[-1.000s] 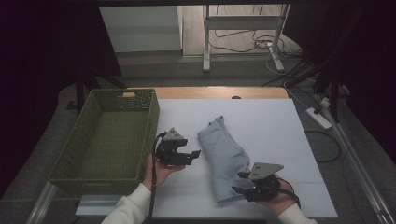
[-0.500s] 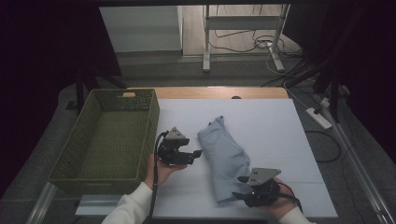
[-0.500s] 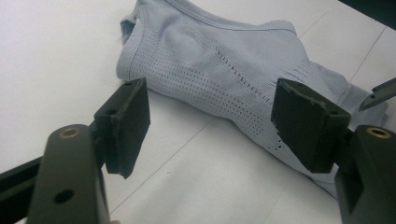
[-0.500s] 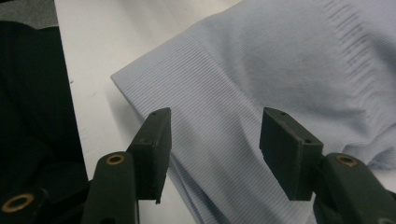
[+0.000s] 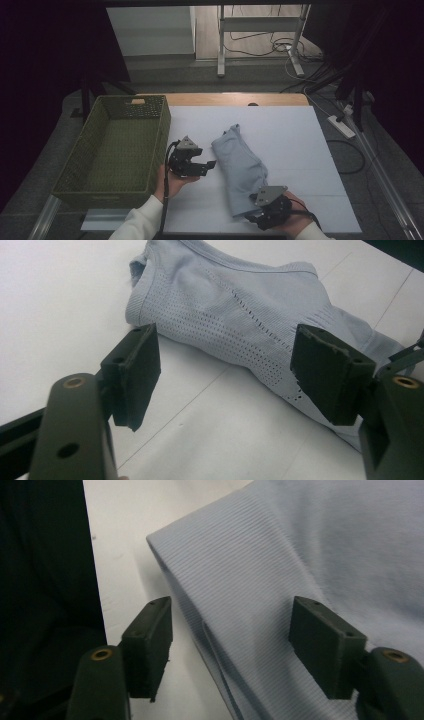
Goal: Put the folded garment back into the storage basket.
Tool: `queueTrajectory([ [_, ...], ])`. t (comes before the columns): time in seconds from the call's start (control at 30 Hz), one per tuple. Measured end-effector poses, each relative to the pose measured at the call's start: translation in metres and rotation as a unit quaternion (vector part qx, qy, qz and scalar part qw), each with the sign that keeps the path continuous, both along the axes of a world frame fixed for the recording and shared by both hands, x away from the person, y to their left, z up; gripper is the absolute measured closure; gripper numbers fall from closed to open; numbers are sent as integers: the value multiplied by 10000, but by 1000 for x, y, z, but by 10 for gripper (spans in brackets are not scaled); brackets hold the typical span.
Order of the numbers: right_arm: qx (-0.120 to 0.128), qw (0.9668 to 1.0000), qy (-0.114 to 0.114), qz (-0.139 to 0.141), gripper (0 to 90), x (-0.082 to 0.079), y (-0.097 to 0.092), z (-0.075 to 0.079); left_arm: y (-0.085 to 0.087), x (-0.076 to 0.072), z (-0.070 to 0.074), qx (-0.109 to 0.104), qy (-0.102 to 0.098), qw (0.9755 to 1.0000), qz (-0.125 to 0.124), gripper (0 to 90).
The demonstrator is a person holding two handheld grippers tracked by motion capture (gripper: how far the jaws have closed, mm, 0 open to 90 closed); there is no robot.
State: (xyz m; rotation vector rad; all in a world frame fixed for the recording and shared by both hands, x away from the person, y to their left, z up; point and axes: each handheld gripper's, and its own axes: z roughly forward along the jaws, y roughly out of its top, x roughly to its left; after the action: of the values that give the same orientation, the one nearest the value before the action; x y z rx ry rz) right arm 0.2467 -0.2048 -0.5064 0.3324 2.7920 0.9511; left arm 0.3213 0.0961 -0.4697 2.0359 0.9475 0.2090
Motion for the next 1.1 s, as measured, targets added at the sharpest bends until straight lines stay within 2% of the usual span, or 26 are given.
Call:
queueTrajectory([
  [0.13,-226,9997,-56,72,291,1,7,-5,0,0,0,-65,31,10000,-20,285],
  [0.2,-387,9990,-172,120,280,0,10,-8,0,0,0,-84,29,10000,-1,285],
  [0.27,-424,9988,-191,142,279,1,11,-8,1,1,0,-86,40,10000,-3,286],
  [0.37,-351,9992,-145,137,294,6,10,-9,1,1,0,-100,62,9999,3,285],
  [0.5,-432,9987,-208,186,359,9,10,-8,0,0,0,-95,54,9999,-8,285],
  [0.77,-629,9966,-495,181,635,12,10,-4,-1,0,-1,-76,62,10000,-16,285],
  [0.87,-582,9971,-476,126,727,14,8,-2,-1,0,-2,-65,63,10000,-23,285],
  [1.1,-371,9989,-293,18,751,17,5,-2,-1,1,-2,-59,79,10000,-15,285],
])
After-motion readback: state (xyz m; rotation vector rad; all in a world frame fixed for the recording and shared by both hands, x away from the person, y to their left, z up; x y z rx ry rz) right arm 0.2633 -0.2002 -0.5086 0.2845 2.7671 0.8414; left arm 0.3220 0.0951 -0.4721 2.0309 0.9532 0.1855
